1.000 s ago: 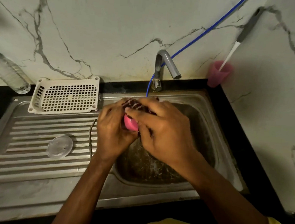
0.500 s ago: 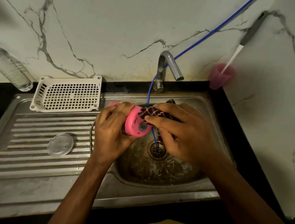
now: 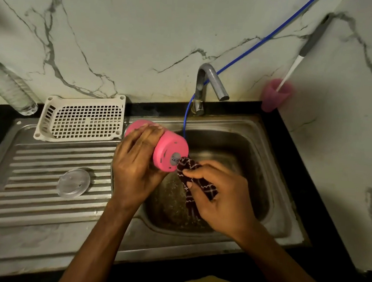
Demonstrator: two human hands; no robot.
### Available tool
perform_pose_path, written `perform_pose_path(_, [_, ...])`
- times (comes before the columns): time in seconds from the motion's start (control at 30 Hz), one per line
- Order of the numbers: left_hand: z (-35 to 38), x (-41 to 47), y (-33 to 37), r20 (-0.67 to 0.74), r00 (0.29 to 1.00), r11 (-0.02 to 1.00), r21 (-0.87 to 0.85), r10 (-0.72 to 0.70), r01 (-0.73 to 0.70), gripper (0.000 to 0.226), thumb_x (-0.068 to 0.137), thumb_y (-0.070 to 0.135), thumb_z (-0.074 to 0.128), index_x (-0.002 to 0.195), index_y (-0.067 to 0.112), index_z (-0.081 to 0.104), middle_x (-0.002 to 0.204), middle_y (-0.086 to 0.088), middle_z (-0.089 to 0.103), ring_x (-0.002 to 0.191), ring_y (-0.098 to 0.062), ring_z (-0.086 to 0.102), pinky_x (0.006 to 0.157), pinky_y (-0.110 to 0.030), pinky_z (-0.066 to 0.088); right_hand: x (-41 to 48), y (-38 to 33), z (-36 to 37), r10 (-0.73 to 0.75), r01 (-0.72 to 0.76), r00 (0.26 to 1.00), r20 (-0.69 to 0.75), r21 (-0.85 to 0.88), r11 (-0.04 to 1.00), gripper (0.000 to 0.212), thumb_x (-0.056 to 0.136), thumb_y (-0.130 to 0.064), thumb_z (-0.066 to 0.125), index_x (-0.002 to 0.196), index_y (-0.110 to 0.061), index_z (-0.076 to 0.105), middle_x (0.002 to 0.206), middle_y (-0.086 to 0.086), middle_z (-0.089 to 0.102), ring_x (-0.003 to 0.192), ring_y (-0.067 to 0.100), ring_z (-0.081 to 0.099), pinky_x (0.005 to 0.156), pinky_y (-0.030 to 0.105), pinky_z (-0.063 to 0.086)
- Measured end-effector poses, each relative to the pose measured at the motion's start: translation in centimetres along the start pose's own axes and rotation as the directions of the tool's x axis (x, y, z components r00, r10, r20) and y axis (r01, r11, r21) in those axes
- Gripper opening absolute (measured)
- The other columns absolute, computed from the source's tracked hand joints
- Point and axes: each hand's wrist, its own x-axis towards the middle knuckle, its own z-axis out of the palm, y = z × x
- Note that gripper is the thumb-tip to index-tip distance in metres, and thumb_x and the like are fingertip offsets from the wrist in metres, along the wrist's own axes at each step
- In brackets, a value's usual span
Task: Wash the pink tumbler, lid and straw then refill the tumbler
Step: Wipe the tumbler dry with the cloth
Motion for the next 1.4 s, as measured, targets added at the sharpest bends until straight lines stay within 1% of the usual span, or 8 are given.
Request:
perform_pose_path(0.23, [0.0,1.1,1.1,-0.022,0.998,0.998,0.027,0.065,-0.064,0.057,0.095,0.049,0.064,0.132,0.006,0.057,0.129,-0.014,0.066,0.121,-0.033,0.058,0.098,-0.050,0.048,1.8,-2.7,-1.1,-0.129,0.104,0.973,-0.192,-0.136,0.985,0.026,0.086,-0.019,0.071,0.112,-0.018,0.076,0.113,-0.001,0.069,0.096,0.008,0.068,0.076,0.028,0.058])
perform_pose_path(0.47, [0.0,0.1,-0.1,0.022,0.999,0.997,0.061,0.041,-0.042,0.057,0.089,0.045,0.069,0.132,0.008,0.061,0.131,-0.011,0.066,0.120,-0.034,0.058,0.094,-0.048,0.047,1.1,-1.3,-1.0,-0.341,0.375,0.926,0.161,-0.302,0.876,0.033,0.083,-0.017,0.069,0.112,-0.030,0.077,0.122,0.002,0.068,0.089,0.026,0.067,0.065,0.038,0.055])
perform_pose_path(0.63, [-0.2,-0.5,0.3,-0.060,0.970,0.968,-0.106,-0.236,0.229,0.074,0.066,0.045,0.087,0.126,0.011,0.061,0.122,-0.002,0.066,0.112,-0.017,0.059,0.098,-0.029,0.047,1.2,1.8,-2.9,-0.206,0.249,0.967,0.152,-0.369,0.896,0.029,0.080,-0.025,0.069,0.108,-0.030,0.077,0.114,-0.006,0.069,0.090,0.012,0.067,0.070,0.028,0.058])
perform_pose_path(0.8, [0.6,-0.4,2.0,0.063,0.578,0.432,-0.599,-0.814,0.674,0.093,0.050,0.045,0.093,0.131,0.025,0.053,0.122,0.004,0.063,0.106,-0.007,0.066,0.087,-0.029,0.058,1.4,4.3,-2.2,0.126,-0.129,0.992,-0.025,-0.122,0.984,0.030,0.082,-0.025,0.072,0.111,-0.031,0.076,0.107,-0.020,0.061,0.096,-0.009,0.060,0.084,0.011,0.049])
perform_pose_path(0.93, [0.9,-0.6,2.6,0.293,0.312,-0.025,-0.765,-0.904,0.644,0.079,0.064,0.027,0.087,0.133,0.029,0.047,0.119,-0.004,0.066,0.100,-0.015,0.071,0.072,-0.039,0.062,0.3,4.5,-0.7,0.229,-0.224,0.968,0.105,-0.057,0.973,0.038,0.080,-0.040,0.068,0.118,-0.044,0.067,0.110,-0.023,0.065,0.105,0.001,0.063,0.092,0.035,0.054])
perform_pose_path(1.07, [1.7,-1.3,2.6,0.467,0.190,-0.272,-0.749,-0.864,0.604,0.071,0.072,0.030,0.080,0.136,0.022,0.052,0.125,-0.009,0.069,0.099,-0.018,0.073,0.071,-0.041,0.061,-0.5,4.2,0.4,0.280,-0.302,0.948,0.150,0.153,0.941,0.039,0.073,-0.036,0.084,0.111,-0.039,0.074,0.111,-0.017,0.069,0.107,0.004,0.065,0.095,0.028,0.052])
perform_pose_path(1.3, [3.3,-2.5,3.8,0.528,0.235,-0.285,-0.721,-0.816,0.631,0.069,0.072,0.033,0.085,0.135,0.026,0.056,0.125,-0.008,0.069,0.109,-0.024,0.071,0.074,-0.039,0.061,0.0,3.5,1.9,0.389,-0.420,0.907,0.159,0.387,0.821,0.024,0.076,-0.011,0.086,0.099,-0.012,0.079,0.094,-0.004,0.079,0.090,0.008,0.074,0.080,0.023,0.057])
perform_pose_path(1.4, [3.1,-3.2,2.8,0.431,0.384,0.033,-0.630,-0.816,0.776,0.078,0.064,0.047,0.089,0.133,0.032,0.055,0.132,-0.001,0.062,0.119,-0.019,0.064,0.093,-0.039,0.058,1.0,3.9,0.4,0.355,-0.401,0.908,0.222,0.218,0.890,0.025,0.076,-0.024,0.087,0.100,-0.022,0.080,0.095,-0.009,0.078,0.089,0.004,0.073,0.082,0.027,0.058])
